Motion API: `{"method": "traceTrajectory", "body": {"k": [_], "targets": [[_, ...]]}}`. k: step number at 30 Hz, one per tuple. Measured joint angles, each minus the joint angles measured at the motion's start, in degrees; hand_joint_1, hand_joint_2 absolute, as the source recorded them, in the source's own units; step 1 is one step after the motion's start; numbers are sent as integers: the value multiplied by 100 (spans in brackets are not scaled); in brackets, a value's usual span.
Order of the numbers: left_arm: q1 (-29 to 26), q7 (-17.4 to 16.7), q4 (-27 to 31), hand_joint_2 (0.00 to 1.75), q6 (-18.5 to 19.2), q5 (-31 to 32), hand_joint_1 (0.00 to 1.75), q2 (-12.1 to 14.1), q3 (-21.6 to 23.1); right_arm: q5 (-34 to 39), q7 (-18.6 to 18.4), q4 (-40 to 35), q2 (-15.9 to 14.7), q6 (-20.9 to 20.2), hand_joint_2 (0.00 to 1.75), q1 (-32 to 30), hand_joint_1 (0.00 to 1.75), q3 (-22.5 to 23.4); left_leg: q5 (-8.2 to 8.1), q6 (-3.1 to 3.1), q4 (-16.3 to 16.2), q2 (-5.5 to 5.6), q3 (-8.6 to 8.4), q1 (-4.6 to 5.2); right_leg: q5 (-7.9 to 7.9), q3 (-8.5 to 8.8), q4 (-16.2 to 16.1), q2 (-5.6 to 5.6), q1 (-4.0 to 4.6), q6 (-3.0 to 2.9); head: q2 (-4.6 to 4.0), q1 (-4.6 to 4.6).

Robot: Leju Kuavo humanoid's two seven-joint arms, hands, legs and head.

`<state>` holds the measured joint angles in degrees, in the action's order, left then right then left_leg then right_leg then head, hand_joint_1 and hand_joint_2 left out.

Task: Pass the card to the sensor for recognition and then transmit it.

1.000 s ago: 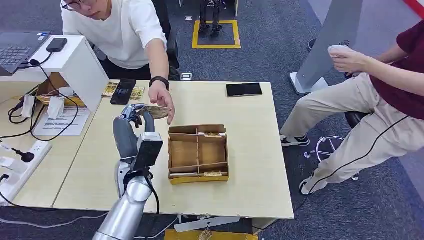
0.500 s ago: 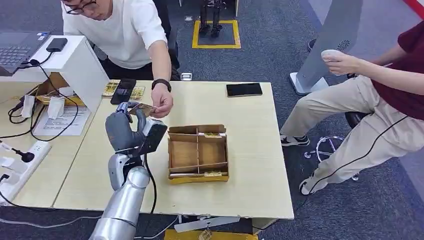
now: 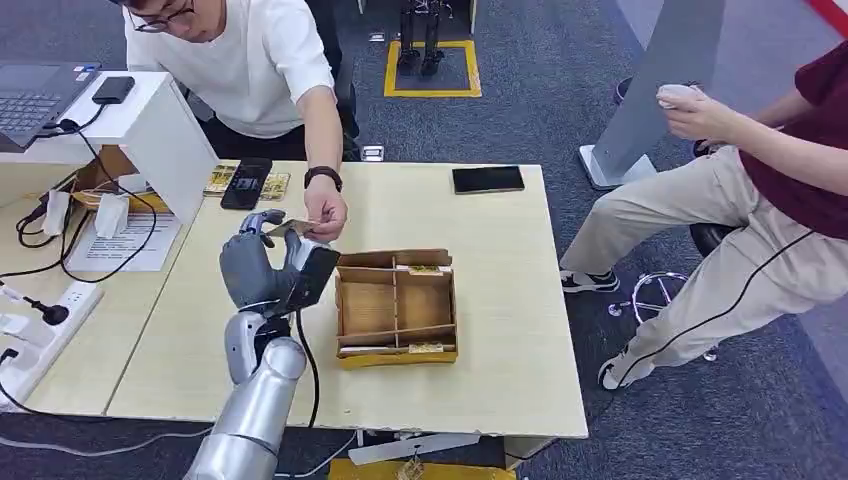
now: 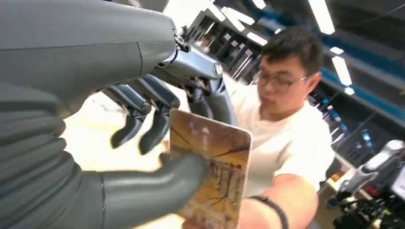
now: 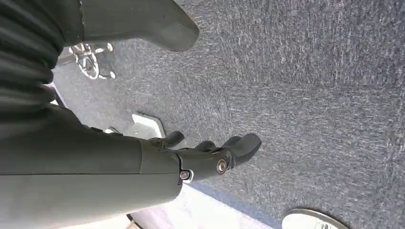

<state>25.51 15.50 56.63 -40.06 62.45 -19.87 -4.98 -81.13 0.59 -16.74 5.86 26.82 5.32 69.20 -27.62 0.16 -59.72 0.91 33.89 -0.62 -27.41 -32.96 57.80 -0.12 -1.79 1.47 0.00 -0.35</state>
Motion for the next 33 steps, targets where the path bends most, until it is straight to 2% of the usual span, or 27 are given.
{"method": "traceTrajectory", "body": {"k": [4,12,20,24,28,33], "targets": [[-3,129,-57,175,0,-510,0,-26,105,24,4,0,-4,2,175,-2,0,-4,0,0,0,0,1,0,0,0,0,1,0,0,2,0],[-46,549,175,175,0,-2051,0,68,529,144,42,0,-7,22,175,-47,0,-9,0,0,0,1,2,0,0,0,0,0,0,0,2,-2],[-368,1077,1064,175,0,-3560,0,387,1085,254,87,0,-11,39,175,-115,0,-7,0,0,0,0,2,0,-1,0,0,0,0,-1,0,0],[-541,1220,1438,175,0,-3941,0,566,1336,271,122,0,-11,39,175,-136,0,-7,0,0,1,0,2,0,-1,0,0,-1,0,0,2,0],[-797,1681,2009,175,0,-4512,0,807,1618,280,140,-2,-11,35,175,-157,0,-9,-1,0,0,0,3,0,-1,0,0,1,0,0,2,0],[-1138,2090,2684,175,0,-4665,0,1078,1943,278,160,-2,-13,31,175,-160,0,-9,-1,0,1,0,2,0,-3,0,0,0,0,0,2,0]]}}
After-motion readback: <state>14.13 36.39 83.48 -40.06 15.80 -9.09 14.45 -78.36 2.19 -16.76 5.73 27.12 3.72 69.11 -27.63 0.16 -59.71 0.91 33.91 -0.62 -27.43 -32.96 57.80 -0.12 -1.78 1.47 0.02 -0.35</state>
